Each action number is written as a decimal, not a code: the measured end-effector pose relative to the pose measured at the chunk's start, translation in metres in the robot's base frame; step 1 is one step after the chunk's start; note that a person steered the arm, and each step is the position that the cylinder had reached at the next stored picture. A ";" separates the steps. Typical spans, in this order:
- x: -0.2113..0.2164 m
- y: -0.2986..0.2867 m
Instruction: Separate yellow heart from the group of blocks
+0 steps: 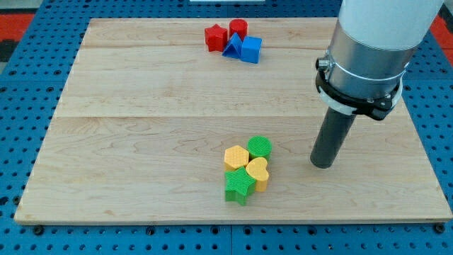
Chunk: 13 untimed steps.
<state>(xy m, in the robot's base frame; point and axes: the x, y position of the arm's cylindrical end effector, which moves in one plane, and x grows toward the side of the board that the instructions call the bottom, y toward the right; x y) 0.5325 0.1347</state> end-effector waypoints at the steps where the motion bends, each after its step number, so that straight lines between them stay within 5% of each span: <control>1: 0.000 0.001; 4: -0.013 0.002; 6: 0.054 0.009; 7: 0.065 -0.059; 9: 0.005 -0.127; 11: -0.011 -0.101; 13: -0.076 -0.112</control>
<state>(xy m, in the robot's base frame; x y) 0.4564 0.0231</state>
